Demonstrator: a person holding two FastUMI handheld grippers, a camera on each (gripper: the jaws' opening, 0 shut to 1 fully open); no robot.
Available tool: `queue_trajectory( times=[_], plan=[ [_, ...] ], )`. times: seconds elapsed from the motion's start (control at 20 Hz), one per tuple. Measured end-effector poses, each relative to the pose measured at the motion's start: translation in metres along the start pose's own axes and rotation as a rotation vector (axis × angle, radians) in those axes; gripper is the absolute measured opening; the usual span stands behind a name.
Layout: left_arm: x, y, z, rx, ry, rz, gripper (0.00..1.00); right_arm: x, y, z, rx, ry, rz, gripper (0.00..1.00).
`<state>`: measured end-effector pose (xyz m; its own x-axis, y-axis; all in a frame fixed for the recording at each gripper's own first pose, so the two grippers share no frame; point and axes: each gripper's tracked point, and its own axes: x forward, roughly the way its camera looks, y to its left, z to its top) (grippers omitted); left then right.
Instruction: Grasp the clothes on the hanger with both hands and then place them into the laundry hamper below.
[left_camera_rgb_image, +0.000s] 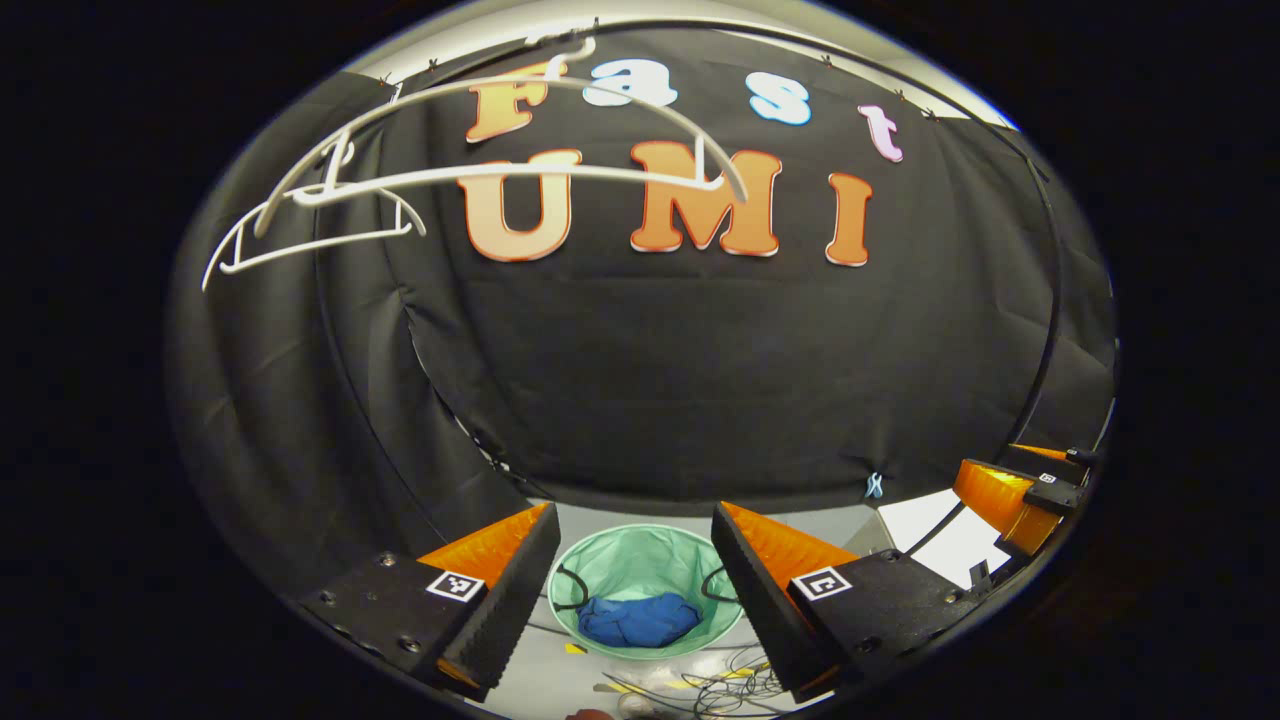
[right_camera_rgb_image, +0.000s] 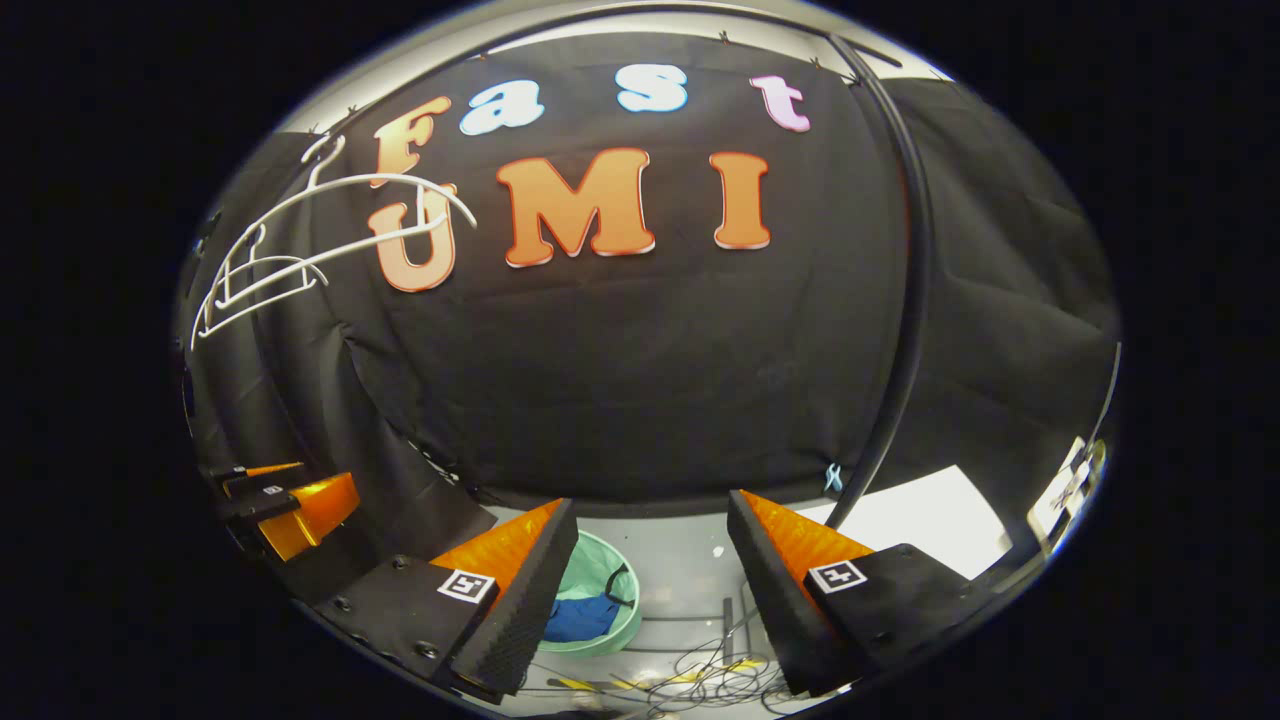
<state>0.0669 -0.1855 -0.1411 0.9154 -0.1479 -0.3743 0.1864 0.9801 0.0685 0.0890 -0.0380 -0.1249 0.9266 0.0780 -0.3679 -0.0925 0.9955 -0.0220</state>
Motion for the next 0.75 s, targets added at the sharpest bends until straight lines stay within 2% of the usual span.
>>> queue_trajectory(
  times=[0.35,0.5,0.75],
  plan=[
    [-0.062,-0.019,0.094,-0.059,-0.193,0.002,0.95,-0.076,-0.02,0.097,-0.028,-0.166,0.066,0.98],
    [-0.107,-0.019,0.133,-0.069,-0.265,0.0,0.95,-0.111,-0.025,0.132,-0.041,-0.249,0.086,0.98],
    [-0.165,-0.006,0.161,-0.068,-0.358,0.016,0.94,-0.158,-0.032,0.174,-0.047,-0.336,0.108,0.98]
  ],
)
